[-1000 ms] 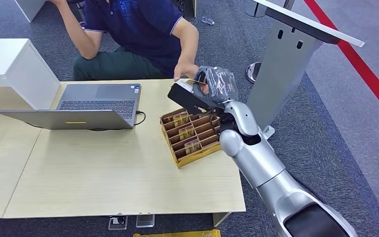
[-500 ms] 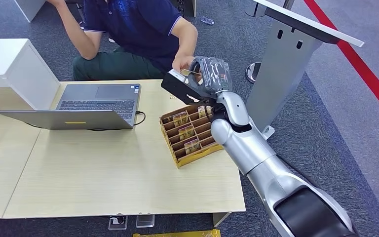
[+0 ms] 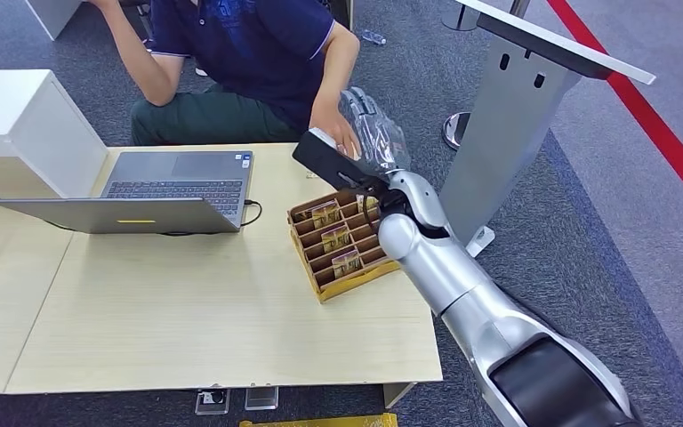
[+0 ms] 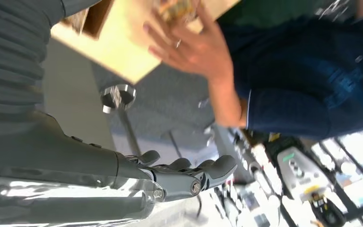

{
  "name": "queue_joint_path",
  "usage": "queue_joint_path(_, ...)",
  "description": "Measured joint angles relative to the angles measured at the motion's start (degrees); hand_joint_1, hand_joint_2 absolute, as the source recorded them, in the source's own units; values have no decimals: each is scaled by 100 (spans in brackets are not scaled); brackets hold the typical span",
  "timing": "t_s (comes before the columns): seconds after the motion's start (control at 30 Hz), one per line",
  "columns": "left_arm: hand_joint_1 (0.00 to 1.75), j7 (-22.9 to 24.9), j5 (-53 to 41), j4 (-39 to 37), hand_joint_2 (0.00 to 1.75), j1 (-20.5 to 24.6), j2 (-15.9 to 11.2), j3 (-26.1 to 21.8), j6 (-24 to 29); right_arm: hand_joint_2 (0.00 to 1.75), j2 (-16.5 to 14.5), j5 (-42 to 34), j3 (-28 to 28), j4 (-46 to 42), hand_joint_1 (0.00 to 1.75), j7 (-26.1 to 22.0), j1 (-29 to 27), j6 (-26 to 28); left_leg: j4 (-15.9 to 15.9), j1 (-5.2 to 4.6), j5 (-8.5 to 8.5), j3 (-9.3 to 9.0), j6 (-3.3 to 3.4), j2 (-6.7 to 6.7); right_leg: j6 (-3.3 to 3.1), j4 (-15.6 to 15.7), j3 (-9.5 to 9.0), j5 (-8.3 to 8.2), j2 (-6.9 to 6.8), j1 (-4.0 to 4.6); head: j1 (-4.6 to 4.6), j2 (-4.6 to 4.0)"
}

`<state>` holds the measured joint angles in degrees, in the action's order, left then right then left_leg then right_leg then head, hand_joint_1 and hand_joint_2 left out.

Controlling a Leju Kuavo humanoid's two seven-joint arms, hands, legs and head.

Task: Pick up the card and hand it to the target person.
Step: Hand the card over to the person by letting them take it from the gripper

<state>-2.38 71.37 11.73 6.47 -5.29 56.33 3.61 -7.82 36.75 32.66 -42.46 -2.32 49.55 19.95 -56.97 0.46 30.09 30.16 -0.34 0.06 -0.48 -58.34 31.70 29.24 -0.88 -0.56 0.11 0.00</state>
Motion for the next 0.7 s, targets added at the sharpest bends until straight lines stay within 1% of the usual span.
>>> queue_joint_path(0.07, 0, 4, 33, -2, 0, -13, 0, 0, 4, 175, 107, -640, -99, -215, 0, -181, -211, -194, -1, 0, 0, -1, 0, 0, 0, 2, 0, 0, -1, 0, -1, 0)
queue_joint_path(0.13, 0, 14, 80, -3, 0, -30, -1, 0, 27, 175, 308, -1393, -251, -600, 0, -359, -576, -430, -3, 0, 1, -3, 1, -1, 1, 5, -3, 0, -1, 0, 2, 0)
queue_joint_path(0.27, 0, 30, 183, -6, 0, -57, -4, -1, 85, 175, 735, -2655, -628, -1541, 0, -647, -1478, -901, -4, 0, 5, -5, 3, -2, 2, 13, -6, 1, -2, 0, 2, 0)
queue_joint_path(0.37, 0, 42, 279, -7, 0, -73, -4, -5, 122, 175, 1024, -3407, -974, -2189, 0, -927, -2295, -1186, -3, 0, 11, -6, 6, -4, 3, 18, -11, 3, -5, 0, 6, 0)
queue_joint_path(0.43, 0, 82, 344, -8, 0, -83, -4, -17, 157, 175, 1214, -3761, -1239, -2645, 0, -1173, -2902, -1361, -3, 0, 15, -5, 8, -3, 5, 19, -11, 5, -5, 0, 3, 0)
queue_joint_path(0.53, 0, 167, 409, -8, 0, -87, -4, -48, 214, 175, 1450, -4046, -1633, -3264, 0, -1485, -3798, -1627, -2, 0, 19, -1, 10, -3, 8, 19, -11, 7, -5, 0, 3, 0)
queue_joint_path(0.6, 0, 207, 419, -8, 0, -86, -4, -56, 234, 175, 1557, -4098, -1851, -3608, 0, -1579, -4269, -1759, -1, 0, 22, 0, 7, -1, 8, 19, -9, 7, -1, 0, 2, 0)
queue_joint_path(0.7, 0, 223, 419, -8, 0, -80, -4, -61, 238, 175, 1676, -3953, -2085, -4076, 0, -1550, -4789, -1915, -1, 0, 22, -2, 7, 1, 8, 19, -11, 7, 0, 0, 2, 0)
